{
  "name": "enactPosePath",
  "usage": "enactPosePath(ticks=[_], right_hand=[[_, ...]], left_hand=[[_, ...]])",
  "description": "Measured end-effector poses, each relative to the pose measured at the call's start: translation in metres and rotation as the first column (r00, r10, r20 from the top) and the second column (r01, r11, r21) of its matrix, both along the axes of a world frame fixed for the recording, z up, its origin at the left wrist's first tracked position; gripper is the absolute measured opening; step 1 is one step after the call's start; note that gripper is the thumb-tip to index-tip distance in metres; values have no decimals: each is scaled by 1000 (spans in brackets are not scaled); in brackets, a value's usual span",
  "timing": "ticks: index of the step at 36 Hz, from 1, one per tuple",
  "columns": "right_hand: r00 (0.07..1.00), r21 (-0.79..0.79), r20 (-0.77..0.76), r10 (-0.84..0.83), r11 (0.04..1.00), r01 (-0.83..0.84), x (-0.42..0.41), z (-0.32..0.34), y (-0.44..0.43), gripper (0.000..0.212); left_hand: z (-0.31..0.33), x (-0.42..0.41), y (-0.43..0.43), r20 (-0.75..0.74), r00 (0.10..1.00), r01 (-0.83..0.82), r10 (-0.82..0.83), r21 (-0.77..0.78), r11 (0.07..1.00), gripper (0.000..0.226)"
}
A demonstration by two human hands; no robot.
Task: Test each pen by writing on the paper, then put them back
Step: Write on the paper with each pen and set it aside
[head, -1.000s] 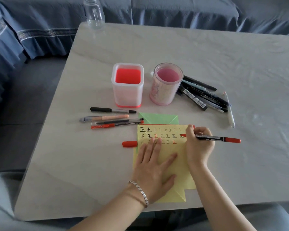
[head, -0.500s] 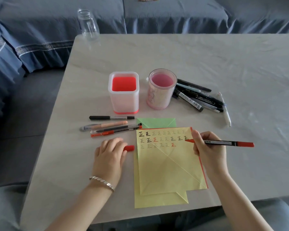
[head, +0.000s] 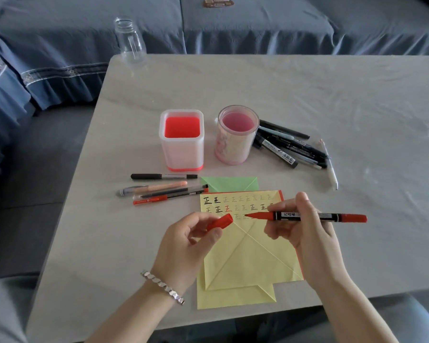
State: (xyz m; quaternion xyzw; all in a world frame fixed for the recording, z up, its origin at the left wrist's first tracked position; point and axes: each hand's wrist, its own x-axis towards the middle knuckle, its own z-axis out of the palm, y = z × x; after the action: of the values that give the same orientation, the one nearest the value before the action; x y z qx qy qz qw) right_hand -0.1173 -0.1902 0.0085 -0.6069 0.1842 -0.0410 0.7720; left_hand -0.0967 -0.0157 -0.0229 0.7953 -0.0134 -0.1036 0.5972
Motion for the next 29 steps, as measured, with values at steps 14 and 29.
enactPosePath(ticks=[14, 29], right_hand=[[992, -139, -91, 86, 985, -98, -7, 2, 7, 41], [999, -246, 24, -22, 969, 27, -11, -12, 12, 43]], left_hand=[[10, -11, -2, 19, 995, 100, -101, 55, 994, 24], [23, -15, -12, 85, 966, 243, -245, 37, 969, 26]])
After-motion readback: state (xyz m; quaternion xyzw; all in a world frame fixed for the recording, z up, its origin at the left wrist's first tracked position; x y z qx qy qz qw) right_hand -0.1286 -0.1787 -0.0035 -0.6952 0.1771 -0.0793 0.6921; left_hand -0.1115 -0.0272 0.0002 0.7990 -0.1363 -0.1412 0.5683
